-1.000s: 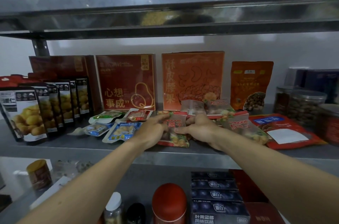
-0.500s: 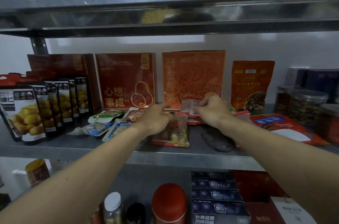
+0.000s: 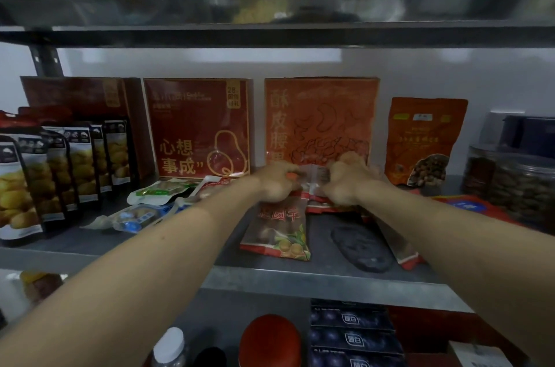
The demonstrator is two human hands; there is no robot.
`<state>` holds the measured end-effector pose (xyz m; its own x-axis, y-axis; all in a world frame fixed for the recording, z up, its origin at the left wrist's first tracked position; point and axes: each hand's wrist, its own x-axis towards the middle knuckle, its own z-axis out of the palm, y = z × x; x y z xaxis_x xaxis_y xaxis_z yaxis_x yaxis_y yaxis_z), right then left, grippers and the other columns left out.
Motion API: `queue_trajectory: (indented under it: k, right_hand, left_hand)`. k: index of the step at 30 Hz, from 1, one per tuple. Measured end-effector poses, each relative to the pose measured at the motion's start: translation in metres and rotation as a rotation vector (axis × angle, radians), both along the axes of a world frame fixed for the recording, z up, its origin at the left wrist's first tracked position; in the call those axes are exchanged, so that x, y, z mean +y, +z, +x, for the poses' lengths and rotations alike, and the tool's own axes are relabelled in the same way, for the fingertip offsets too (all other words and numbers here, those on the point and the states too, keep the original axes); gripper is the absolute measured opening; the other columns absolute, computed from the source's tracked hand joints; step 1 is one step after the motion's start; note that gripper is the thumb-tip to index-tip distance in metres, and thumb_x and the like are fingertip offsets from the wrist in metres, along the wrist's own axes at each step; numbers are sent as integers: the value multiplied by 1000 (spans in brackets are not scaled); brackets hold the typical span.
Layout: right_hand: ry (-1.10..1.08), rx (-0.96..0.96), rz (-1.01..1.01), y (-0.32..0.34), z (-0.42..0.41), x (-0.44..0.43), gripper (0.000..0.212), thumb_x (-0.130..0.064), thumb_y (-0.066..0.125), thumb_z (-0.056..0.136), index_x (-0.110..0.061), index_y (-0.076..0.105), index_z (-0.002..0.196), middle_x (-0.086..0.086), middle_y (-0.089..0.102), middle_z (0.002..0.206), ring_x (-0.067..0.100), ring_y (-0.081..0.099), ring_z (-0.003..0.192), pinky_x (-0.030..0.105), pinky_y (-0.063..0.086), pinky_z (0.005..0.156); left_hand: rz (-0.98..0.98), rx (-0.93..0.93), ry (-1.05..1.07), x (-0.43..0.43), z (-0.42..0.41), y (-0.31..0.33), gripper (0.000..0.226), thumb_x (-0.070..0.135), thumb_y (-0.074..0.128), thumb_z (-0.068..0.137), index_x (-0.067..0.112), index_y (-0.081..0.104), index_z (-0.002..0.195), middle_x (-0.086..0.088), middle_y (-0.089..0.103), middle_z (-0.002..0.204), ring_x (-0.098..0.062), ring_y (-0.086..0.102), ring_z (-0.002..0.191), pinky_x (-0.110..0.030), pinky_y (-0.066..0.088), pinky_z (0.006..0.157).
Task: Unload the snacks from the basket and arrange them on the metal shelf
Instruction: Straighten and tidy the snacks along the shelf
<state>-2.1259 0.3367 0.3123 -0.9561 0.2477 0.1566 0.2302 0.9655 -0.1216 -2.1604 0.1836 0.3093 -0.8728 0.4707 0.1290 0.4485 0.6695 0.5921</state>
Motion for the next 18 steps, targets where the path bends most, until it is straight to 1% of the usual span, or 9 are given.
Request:
queue_trajectory:
  k: [2, 4, 7, 9, 11, 12, 14, 16, 18]
  right_hand:
    - [38, 70, -98, -1, -5, 3, 39, -58, 66, 80, -31, 62, 108, 7, 53, 132, 30, 44, 127, 45, 36, 106]
    - [87, 142, -294, -1, -7, 7, 29, -53, 73, 79, -34, 62, 99, 2, 62, 123, 26, 50, 124, 44, 40, 106]
    - [138, 274, -598, 4, -4, 11, 39, -43, 73, 85, -21, 65, 116, 2, 63, 123, 21, 54, 119, 36, 42, 106]
    - [140, 352, -753, 10, -1, 12, 45, -40, 68, 90, -14, 61, 127, 4, 61, 129, 22, 55, 121, 34, 42, 107]
    - [148, 394, -833, 18, 5, 11, 58, -52, 66, 85, -15, 60, 128, 2, 63, 127, 23, 58, 118, 37, 44, 106]
    - [164, 403, -872, 21, 7, 10, 72, -64, 68, 76, -15, 60, 129, 1, 65, 124, 23, 61, 114, 39, 47, 104]
    - [177, 398, -940, 25, 10, 11, 94, -75, 70, 54, -17, 60, 128, 0, 68, 118, 23, 65, 108, 42, 50, 100]
    - [189, 382, -958, 29, 17, 10, 91, -69, 74, 52, -18, 61, 126, 0, 67, 118, 23, 63, 109, 43, 48, 101]
    - [212, 378, -984, 32, 21, 10, 74, -56, 78, 62, -17, 61, 123, 1, 68, 114, 21, 63, 106, 41, 48, 100]
  left_hand:
    - [61, 5, 1, 5, -4, -1, 36, 11, 51, 99, 18, 56, 134, -4, 58, 130, -20, 55, 119, -22, 42, 92]
    - [147, -18, 2, 7, -9, -1, 36, 4, 45, 98, 15, 59, 129, 1, 57, 125, -14, 54, 113, -26, 48, 94]
    - [224, -9, 23, 7, -13, 6, 44, -1, 37, 96, 16, 59, 130, -1, 55, 137, -17, 50, 124, -18, 42, 94]
    - [252, 28, 48, 6, -11, 14, 51, -5, 35, 92, 17, 60, 130, -5, 54, 140, -19, 42, 134, -28, 32, 111]
    - [346, 19, 38, 5, -8, 20, 55, -9, 37, 85, 17, 61, 128, -8, 58, 135, -21, 45, 132, -36, 34, 113]
    - [389, 22, 16, 4, -5, 23, 55, -11, 40, 84, 15, 61, 128, -10, 61, 129, -21, 51, 126, -32, 40, 108]
    - [460, 43, -19, 2, -1, 25, 46, -9, 51, 86, 12, 62, 126, -12, 67, 111, -16, 62, 100, -17, 49, 84]
    - [516, 85, -43, 2, 4, 26, 34, 1, 65, 87, 11, 64, 120, -7, 65, 95, -9, 61, 79, -9, 49, 66]
    - [556, 153, -35, 1, 6, 26, 25, 11, 71, 87, 12, 68, 112, -4, 66, 91, -9, 61, 78, -12, 50, 69]
